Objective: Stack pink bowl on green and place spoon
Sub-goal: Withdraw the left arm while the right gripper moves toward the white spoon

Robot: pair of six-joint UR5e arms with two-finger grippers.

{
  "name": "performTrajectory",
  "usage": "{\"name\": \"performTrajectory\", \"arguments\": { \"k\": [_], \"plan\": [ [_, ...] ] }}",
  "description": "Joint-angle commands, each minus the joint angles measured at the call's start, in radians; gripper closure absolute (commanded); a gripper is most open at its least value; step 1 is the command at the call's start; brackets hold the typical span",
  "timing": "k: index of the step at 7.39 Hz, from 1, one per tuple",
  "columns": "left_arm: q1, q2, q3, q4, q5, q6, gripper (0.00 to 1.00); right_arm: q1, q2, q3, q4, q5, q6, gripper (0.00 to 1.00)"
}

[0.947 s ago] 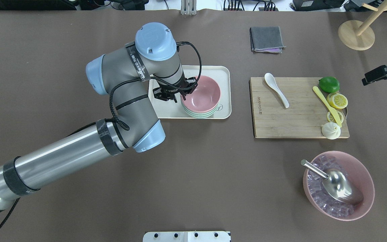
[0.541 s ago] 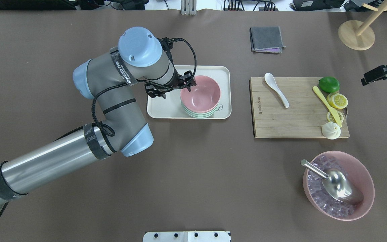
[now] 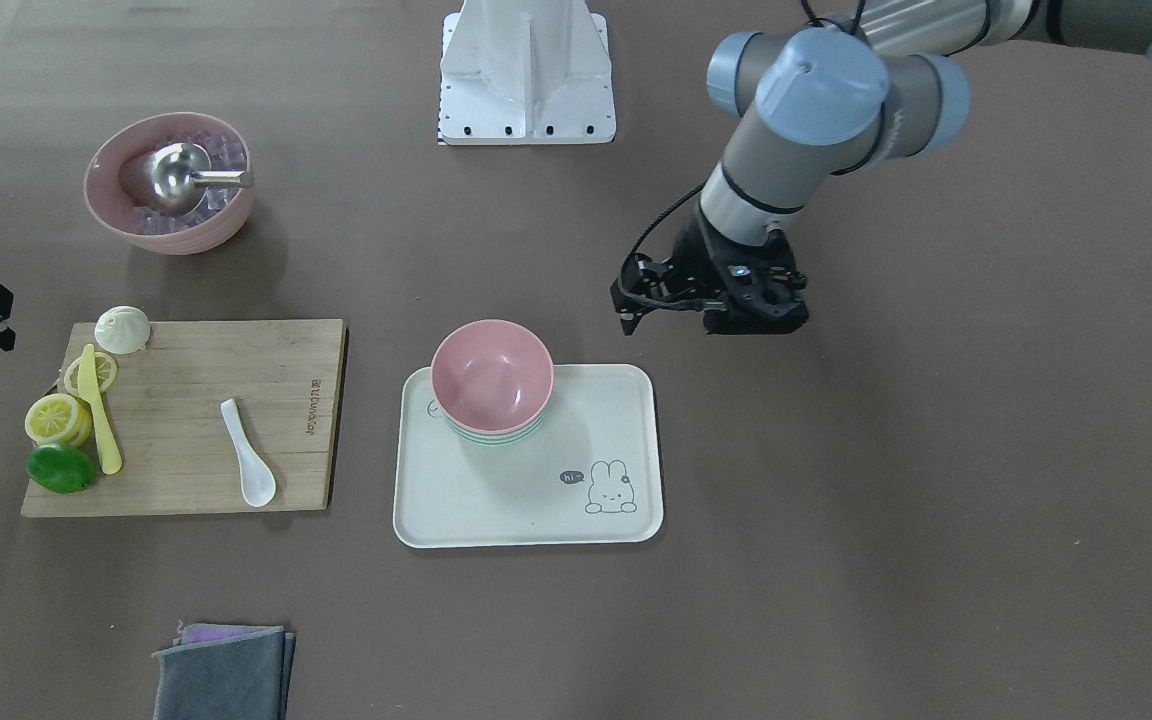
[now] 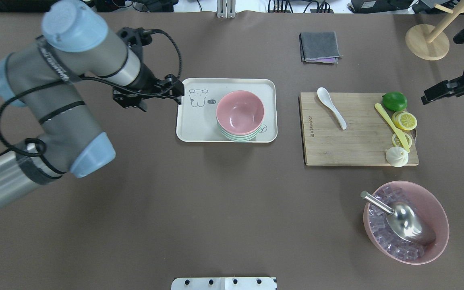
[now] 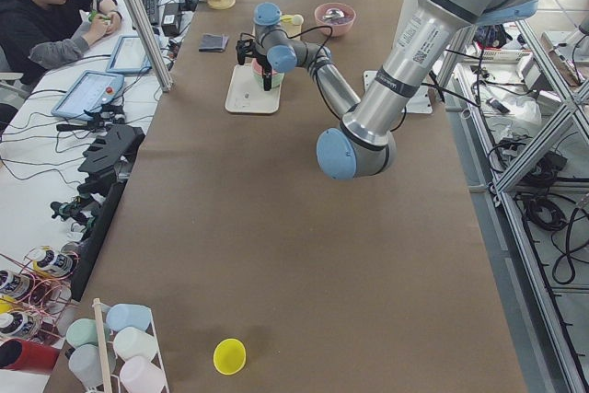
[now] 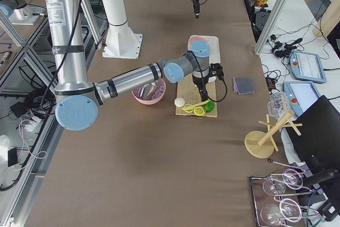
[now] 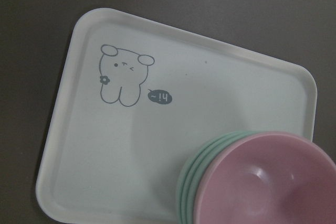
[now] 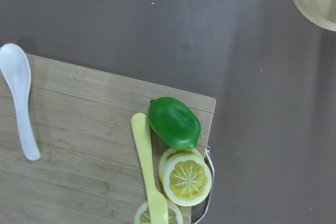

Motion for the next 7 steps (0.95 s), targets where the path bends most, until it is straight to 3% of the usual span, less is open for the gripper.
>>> {"name": "performTrajectory", "arguments": {
  "k": [1, 2, 5, 7],
  "plan": [
    [-0.128, 0.122, -0.153, 0.203, -0.017, 0.319, 0.02, -0.057, 0.060, -0.004, 0.000, -0.004, 0.054, 0.00],
    [-0.197, 0.194, -0.164, 0.202, -0.030, 0.452, 0.02, -0.095, 0.085, -0.004, 0.000, -0.039, 0.054, 0.00],
    [-0.460, 0.393, -0.138, 0.201, -0.199, 0.920, 0.02, -0.222, 0.145, -0.013, -0.002, -0.118, 0.046, 0.00],
    [-0.632, 0.487, -0.033, 0.195, -0.261, 1.229, 0.02, -0.281, 0.190, -0.073, 0.000, -0.142, 0.043, 0.00]
  ]
}}
